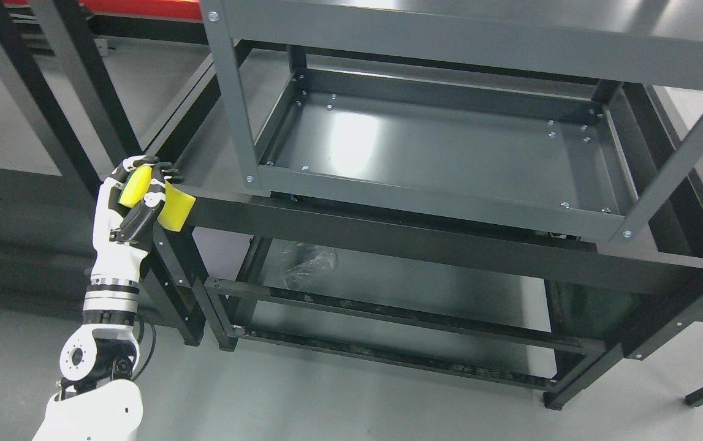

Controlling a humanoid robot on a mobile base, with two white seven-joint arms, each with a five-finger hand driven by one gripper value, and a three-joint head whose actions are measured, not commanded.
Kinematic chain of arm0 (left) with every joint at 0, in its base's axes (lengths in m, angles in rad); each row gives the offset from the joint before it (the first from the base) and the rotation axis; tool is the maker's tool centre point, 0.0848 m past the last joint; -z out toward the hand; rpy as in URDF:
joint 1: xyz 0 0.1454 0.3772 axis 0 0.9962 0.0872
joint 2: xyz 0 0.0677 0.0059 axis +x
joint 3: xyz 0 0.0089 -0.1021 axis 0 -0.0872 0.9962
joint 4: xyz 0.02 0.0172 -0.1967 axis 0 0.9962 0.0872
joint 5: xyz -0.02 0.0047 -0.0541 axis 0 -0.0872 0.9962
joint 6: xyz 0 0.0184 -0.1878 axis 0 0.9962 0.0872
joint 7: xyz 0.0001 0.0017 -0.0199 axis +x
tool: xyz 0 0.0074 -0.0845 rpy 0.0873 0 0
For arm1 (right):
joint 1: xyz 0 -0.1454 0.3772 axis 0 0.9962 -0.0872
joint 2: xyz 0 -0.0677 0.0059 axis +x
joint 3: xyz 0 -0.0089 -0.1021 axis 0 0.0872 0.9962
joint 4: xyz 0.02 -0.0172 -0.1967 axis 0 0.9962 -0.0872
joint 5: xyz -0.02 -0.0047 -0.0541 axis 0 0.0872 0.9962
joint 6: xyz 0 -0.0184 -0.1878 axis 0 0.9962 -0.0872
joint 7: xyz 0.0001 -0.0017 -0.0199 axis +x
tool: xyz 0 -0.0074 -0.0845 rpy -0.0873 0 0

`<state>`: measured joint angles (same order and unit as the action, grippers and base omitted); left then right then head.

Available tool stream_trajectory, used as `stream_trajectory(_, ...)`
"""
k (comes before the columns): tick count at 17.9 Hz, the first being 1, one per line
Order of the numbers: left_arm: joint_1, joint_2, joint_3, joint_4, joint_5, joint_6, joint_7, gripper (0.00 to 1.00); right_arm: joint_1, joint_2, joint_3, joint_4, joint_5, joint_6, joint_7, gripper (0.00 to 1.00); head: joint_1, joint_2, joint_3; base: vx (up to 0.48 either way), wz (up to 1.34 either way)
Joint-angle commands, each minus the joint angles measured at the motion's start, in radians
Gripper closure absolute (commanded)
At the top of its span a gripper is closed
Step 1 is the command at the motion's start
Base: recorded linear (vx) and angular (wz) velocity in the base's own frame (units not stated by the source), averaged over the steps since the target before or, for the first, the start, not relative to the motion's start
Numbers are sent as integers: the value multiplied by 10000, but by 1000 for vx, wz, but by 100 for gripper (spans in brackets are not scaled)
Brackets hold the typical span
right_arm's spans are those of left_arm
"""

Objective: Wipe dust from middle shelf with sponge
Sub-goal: 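Turn toward the metal shelf holding the sponge in the left hand, then reach the sponge into the middle shelf toward its far corner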

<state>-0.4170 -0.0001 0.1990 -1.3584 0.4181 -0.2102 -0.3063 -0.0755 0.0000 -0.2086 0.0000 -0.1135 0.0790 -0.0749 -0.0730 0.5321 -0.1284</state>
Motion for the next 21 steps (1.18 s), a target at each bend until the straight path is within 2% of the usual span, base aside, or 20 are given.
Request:
stream_trajectory(1,13,175,-103,-283,-9,46,-5,100,3,-175,0,-175,0,-23,13,0,0,0,0,22,-62)
stream_trajectory(11,44,175,-348,-421,-55,229,-5,100,3,-175,0,-175,0,-23,13,0,0,-4,0,-1,-75)
stream_trajectory(14,28,175,-1632,-726,-70,245,-82,100,3,-175,0,-175,0,-23,13,0,0,-4,0,1,-266)
stream_trajectory(17,-338,175,-3670,-1171,-116,322,-97,100,4,-175,0,-175,0,-23,13,0,0,-4,0,10,-271)
stream_trajectory(21,-1212,175,-6155,-1907,-193,965,-97,100,3,-175,0,-175,0,-23,13,0,0,-4,0,27,-174)
